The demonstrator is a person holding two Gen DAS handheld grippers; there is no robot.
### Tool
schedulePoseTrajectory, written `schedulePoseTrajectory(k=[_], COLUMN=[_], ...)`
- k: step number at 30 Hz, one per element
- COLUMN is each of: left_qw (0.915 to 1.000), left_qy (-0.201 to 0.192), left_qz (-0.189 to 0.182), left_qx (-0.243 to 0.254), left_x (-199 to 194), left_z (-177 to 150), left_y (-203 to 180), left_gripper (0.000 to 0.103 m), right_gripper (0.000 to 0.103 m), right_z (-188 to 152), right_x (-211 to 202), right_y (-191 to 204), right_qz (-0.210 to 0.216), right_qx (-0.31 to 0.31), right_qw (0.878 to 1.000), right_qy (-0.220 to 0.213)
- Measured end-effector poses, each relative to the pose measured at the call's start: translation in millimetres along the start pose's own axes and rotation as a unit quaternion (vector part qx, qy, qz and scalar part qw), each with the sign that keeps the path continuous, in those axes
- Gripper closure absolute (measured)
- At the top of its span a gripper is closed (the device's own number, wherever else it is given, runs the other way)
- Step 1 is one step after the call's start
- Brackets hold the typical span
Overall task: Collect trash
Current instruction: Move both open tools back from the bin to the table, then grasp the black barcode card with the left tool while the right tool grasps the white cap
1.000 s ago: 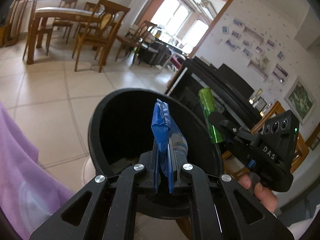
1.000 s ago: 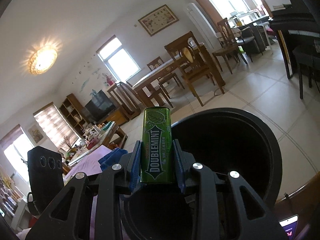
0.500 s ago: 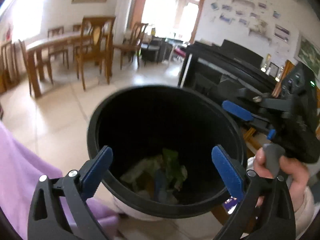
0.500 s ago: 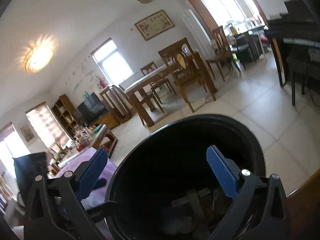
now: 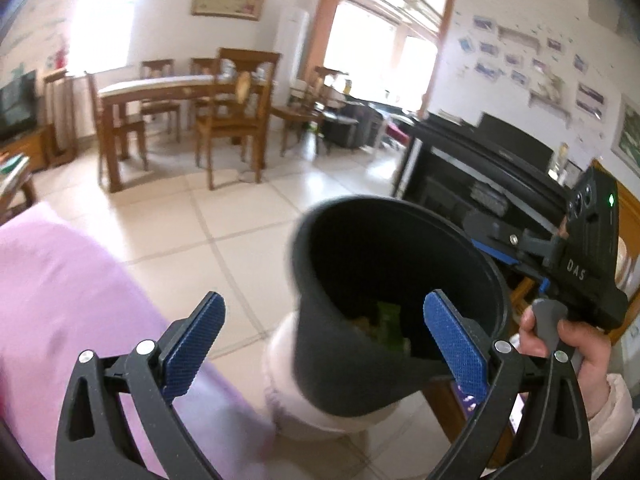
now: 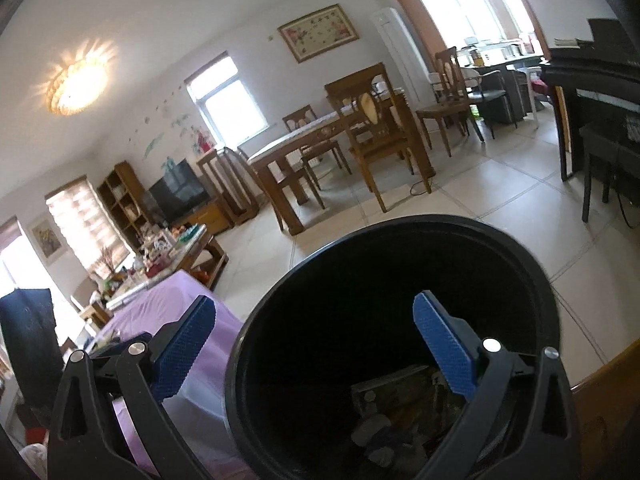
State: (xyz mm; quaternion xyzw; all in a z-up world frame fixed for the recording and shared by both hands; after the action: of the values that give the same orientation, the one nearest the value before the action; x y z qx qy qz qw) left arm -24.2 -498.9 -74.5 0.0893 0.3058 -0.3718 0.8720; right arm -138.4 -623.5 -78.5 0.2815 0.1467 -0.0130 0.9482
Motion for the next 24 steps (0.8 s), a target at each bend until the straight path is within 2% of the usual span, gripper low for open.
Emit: schedulePoseTrajectory(k=[4, 8, 11, 14, 16, 19, 21, 24], left_qw=[0.9984, 0.9926, 0.9837, 0.9752, 0.9683, 0.9651, 0.9678, 0.9734], left_qy=[-0.013, -0.029, -0.047, -0.048, -0.042, -0.016, 0.007, 0.057], left_qz=[0.039, 0.08, 0.117, 0.144, 0.169, 0.199, 0.202, 0.199], left_qx=[-0.039, -0.087, -0.129, -0.161, -0.179, -0.169, -0.15, -0.097], left_x=[-35, -77, -115, -139, -154, -161, -158, -141], left_z=[-6, -15, -28, -39, -50, -60, -64, -68], left_y=[64, 138, 206, 264, 309, 361, 385, 408], left_gripper=[0.005, 0.005, 0.005, 0.005, 0.01, 0.022, 0.032, 0.041], right_gripper=[0.005, 0.005, 0.005, 0.005, 0.005, 0.005, 0.005, 0.005], right_z=[-10, -23, -35, -50, -60, -73, -80, -89], right_x=[17, 38, 58, 79, 92, 110, 124, 138], right_y=[29, 64, 96, 130, 153, 185, 207, 234], right_qz=[0.011, 0.029, 0.05, 0.072, 0.09, 0.12, 0.141, 0.161], right_qx=[-0.015, -0.04, -0.062, -0.084, -0.096, -0.105, -0.107, -0.115], right_qw=[0.999, 0.997, 0.993, 0.987, 0.983, 0.976, 0.97, 0.964], right_qy=[0.027, 0.057, 0.082, 0.113, 0.129, 0.149, 0.164, 0.179])
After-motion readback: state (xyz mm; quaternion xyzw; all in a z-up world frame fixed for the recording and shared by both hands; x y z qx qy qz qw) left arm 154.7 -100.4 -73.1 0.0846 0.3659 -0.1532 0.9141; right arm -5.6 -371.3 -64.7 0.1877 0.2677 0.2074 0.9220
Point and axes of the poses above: each gripper's, at about its wrist camera, not at the fingertips, and x roughly the way its jaws point, y to its left, z to its top, the point moved 5 cm from there along x, roughly the way its jaws point, and after that the axes turned 12 degrees about z, right-handed, at the moved point
